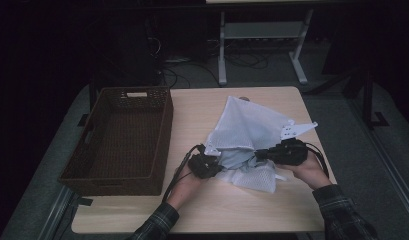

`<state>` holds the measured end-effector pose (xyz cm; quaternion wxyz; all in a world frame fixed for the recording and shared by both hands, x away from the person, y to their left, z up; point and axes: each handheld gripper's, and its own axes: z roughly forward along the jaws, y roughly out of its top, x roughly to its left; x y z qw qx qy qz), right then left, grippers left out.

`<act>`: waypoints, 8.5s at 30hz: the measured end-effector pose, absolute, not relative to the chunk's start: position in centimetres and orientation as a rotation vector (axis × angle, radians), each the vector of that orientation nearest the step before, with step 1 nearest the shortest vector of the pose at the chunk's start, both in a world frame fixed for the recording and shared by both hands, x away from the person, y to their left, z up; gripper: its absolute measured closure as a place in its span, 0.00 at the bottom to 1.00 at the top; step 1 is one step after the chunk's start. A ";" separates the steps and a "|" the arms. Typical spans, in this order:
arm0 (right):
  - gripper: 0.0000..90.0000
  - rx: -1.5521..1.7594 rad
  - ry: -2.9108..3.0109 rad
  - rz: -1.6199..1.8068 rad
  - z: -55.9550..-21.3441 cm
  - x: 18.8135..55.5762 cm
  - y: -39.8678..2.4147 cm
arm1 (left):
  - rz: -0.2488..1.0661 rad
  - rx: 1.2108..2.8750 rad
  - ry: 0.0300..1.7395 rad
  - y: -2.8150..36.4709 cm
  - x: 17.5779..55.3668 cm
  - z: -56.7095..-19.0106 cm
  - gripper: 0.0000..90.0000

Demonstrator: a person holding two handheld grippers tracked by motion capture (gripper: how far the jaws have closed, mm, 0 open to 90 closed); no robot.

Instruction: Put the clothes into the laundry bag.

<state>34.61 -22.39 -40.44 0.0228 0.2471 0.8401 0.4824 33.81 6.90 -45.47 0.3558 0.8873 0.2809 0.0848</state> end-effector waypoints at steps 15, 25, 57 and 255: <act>0.98 0.742 2.602 1.515 -40.1 34.5 -22.0 | 0.250 2.185 0.609 5.9 31.6 -41.6 0.91; 0.98 0.681 2.573 1.603 -38.3 33.9 -21.6 | 0.321 2.128 0.593 3.6 32.3 -39.3 0.91; 0.98 0.634 2.555 1.680 -36.7 33.0 -22.3 | 0.490 2.189 0.813 -0.1 36.8 -44.0 0.91; 0.96 0.701 2.782 1.029 -44.0 34.1 -20.1 | 0.242 2.182 0.771 9.9 31.9 -43.8 0.58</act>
